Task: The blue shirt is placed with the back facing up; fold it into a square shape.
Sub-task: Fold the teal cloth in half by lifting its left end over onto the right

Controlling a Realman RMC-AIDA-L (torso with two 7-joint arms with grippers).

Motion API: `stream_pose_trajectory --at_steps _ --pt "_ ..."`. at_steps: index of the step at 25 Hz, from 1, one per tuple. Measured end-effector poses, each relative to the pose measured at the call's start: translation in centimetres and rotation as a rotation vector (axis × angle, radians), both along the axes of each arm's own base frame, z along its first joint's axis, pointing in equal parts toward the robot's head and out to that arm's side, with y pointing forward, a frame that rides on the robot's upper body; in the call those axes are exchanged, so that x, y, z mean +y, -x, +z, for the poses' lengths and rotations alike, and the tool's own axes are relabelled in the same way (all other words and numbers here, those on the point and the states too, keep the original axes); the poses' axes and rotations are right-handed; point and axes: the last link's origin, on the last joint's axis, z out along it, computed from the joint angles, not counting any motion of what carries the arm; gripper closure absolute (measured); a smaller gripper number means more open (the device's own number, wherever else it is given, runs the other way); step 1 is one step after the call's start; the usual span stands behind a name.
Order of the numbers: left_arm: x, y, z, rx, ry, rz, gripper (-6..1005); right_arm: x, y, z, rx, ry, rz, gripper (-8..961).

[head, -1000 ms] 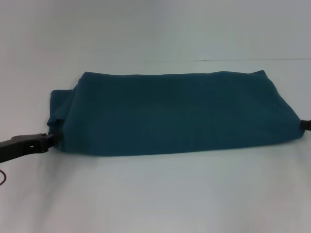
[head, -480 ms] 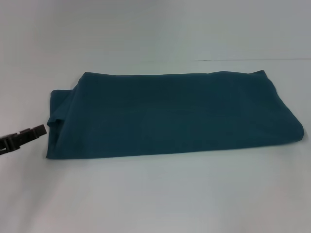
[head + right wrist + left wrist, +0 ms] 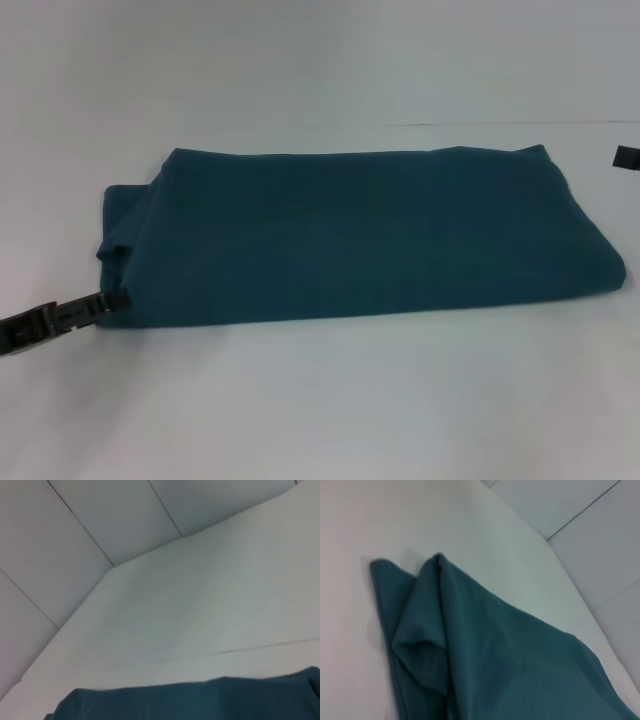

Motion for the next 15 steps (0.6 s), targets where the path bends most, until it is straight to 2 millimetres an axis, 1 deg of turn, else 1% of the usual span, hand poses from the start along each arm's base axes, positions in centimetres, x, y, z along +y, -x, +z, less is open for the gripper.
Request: stream_pose_trajectory --at_steps 4,5,10,15 --pt "0.3 -0.1 -0.2 -0.009 0.034 0.026 126 0.6 0.5 0.1 -0.009 -0.005 0.011 120" --pt "0.5 -0.1 -0.3 -0.004 0.044 0.039 123 0.8 0.6 0.1 -0.012 -0.006 0.014 104" --pt "1.6 0.4 -1.0 0.029 0.073 0.1 116 1.2 1.1 0.3 -0.013 -0.007 0.022 104" --pt "2.7 0.5 -1.4 0.062 0.085 0.12 116 1.4 1.2 0.5 -0.006 -0.008 0.015 104"
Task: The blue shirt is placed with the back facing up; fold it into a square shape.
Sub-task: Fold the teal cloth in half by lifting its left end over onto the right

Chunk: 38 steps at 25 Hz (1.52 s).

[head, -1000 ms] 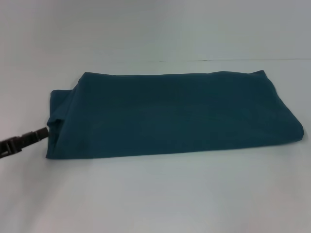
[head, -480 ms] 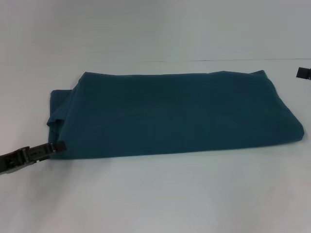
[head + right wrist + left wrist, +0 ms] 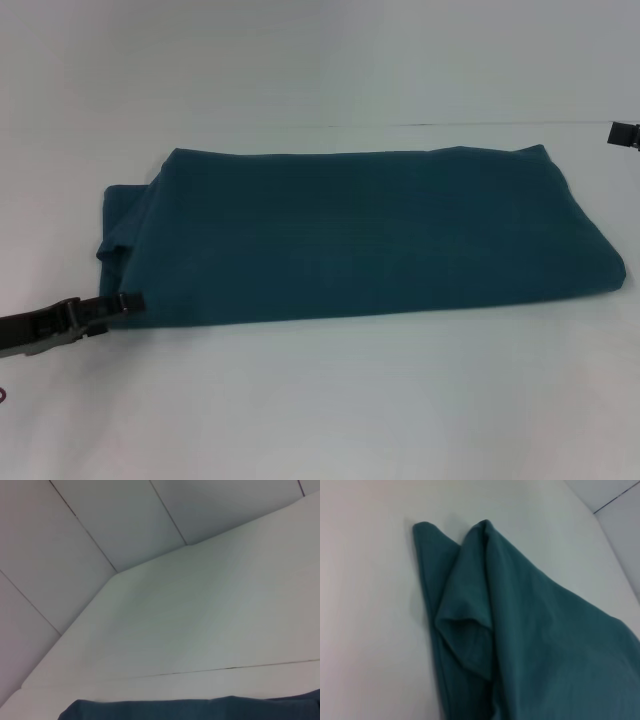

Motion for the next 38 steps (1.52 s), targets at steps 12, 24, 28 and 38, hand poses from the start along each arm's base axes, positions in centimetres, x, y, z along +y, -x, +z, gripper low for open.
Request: stream_pose_trajectory --at_steps 12,24,28,38 --pt "0.5 0.2 0.0 0.034 0.017 0.021 115 0.0 -0.1 0.2 0.01 -0.011 -0.008 105" --pt "0.9 0.2 -0.1 0.065 0.025 0.023 116 0.0 -0.1 0.3 0.011 -0.014 -0.009 105" --pt "1.3 -0.1 -0.5 0.075 0.039 0.014 116 0.0 -0.1 0.3 0.011 -0.015 -0.009 104" --pt "3.3 -2.2 -0.7 0.075 0.044 -0.057 116 0.0 -0.2 0.4 0.008 -0.021 -0.014 108"
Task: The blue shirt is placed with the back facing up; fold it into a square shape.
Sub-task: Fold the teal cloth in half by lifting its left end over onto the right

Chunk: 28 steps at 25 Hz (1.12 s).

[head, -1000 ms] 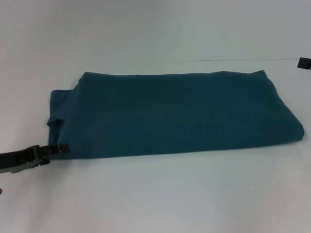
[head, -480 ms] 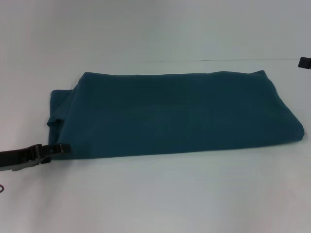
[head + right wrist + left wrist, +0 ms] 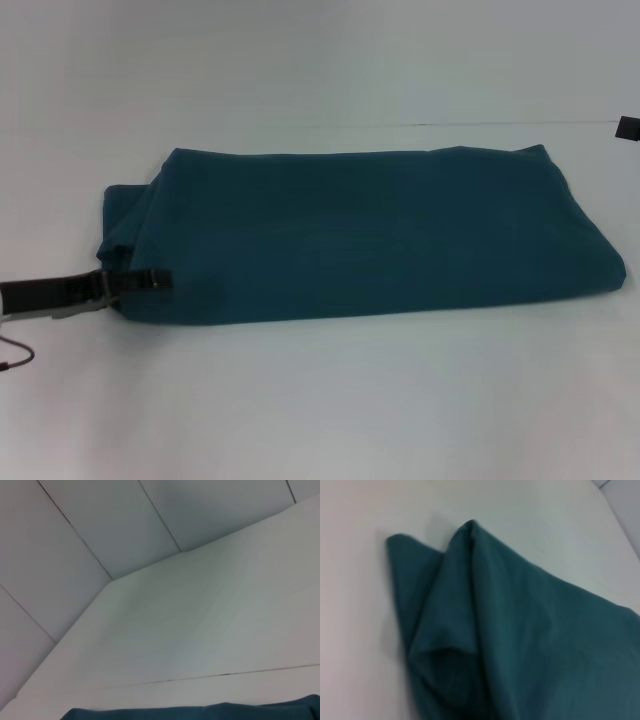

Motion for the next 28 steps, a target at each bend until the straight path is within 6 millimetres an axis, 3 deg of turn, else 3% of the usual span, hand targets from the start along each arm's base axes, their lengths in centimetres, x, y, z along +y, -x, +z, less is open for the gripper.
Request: stream_pose_trajectory --at_steps 9,17,28 --pt "1.2 -1.8 0.2 0.002 0.016 -0.062 115 -0.1 -0.4 0.0 -0.007 -0.006 -0.014 112" --pt "-0.5 0.5 1.2 0.02 -0.006 0.002 118 0.0 -0.5 -0.1 -0.012 -0.01 -0.023 111" --pt "-2.2 1.8 1.5 0.008 -0.001 0.058 123 0.3 -0.2 0.0 -0.018 -0.013 -0.015 112"
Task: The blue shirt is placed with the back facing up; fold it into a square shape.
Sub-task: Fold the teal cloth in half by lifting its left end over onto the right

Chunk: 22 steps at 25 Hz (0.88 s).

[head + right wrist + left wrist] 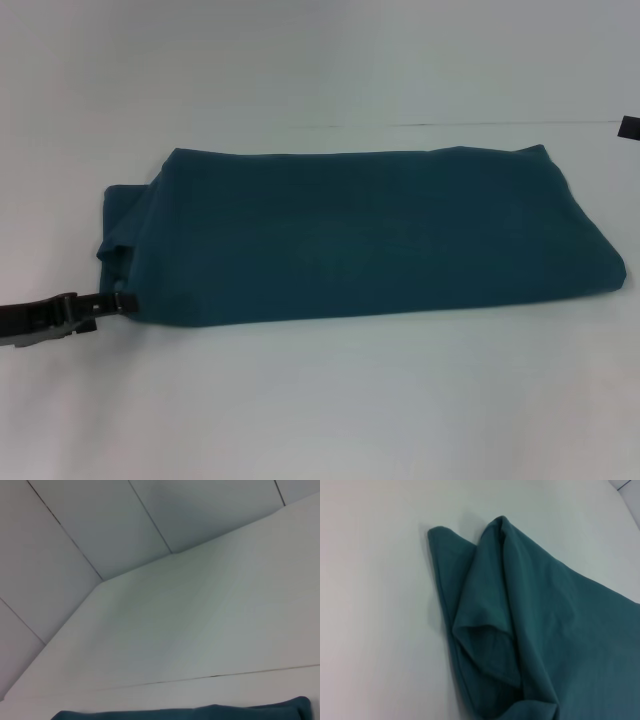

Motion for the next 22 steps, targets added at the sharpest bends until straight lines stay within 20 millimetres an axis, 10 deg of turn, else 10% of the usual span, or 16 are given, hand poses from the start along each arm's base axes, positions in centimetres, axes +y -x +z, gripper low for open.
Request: stream_pose_trajectory --at_steps 22 --pt "1.9 -0.1 -1.2 0.054 0.006 0.027 123 -0.2 -0.2 0.2 0.006 -0.008 -0.007 112"
